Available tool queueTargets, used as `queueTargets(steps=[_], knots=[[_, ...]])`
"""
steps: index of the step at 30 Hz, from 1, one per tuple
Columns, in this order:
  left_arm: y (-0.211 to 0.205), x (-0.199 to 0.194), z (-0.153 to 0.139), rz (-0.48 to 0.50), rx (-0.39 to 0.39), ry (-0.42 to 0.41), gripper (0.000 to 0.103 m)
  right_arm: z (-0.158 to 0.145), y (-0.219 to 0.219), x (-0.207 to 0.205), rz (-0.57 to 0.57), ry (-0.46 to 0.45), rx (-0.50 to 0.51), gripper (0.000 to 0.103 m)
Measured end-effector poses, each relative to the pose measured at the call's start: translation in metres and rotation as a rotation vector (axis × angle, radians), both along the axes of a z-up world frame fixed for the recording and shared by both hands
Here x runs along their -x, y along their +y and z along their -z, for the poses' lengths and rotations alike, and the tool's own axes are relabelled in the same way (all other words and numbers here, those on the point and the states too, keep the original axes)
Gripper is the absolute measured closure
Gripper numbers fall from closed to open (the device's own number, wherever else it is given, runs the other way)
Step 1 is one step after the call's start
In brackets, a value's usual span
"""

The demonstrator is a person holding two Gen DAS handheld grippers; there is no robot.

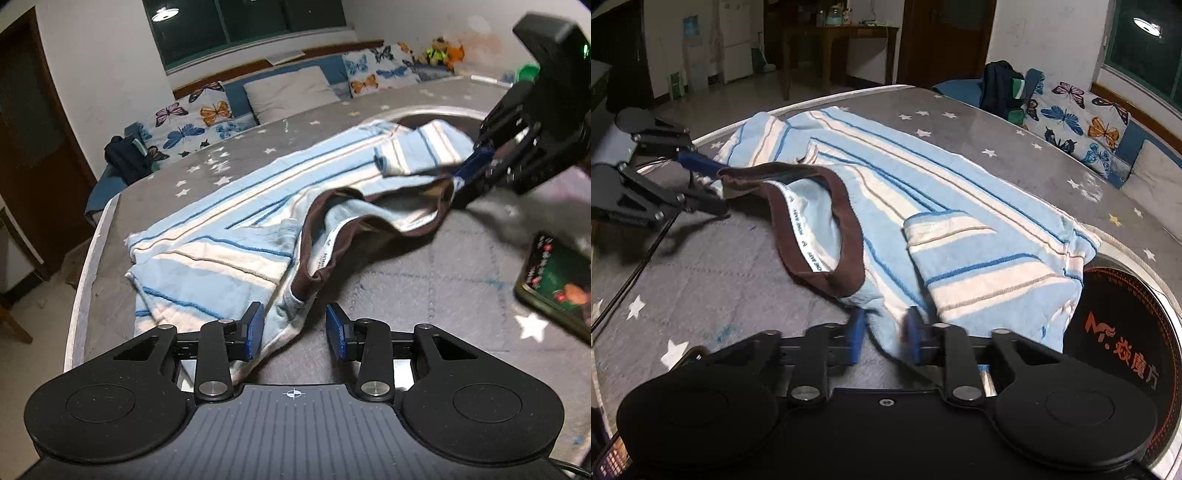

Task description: Fold clothes

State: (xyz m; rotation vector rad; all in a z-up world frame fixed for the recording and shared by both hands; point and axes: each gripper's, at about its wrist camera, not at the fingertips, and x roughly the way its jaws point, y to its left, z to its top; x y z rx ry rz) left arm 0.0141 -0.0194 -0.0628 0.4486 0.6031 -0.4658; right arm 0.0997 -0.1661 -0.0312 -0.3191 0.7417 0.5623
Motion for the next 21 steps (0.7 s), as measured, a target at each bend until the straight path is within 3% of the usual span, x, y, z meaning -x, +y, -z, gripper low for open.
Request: queueTargets(steps=[1, 7, 21], knots=[[0.000, -0.001, 0.000, -0.004, 0.003, -0.002, 0.086, -0.006, -0.001, 0.004, -0.001, -0.019, -0.004, 0.091], [0.005, -0.001, -0.007, -0.035, 0.036, -0.018, 0.093, -0.042, -0.006, 0.026, -0.007, -0.136, -0.027, 0.095], [0.035, 0.035, -0.129, -0.108, 0.311, -0.254, 0.094, -0.125, -0.018, 0.079, -0.020, -0.407, -0.082, 0.097]])
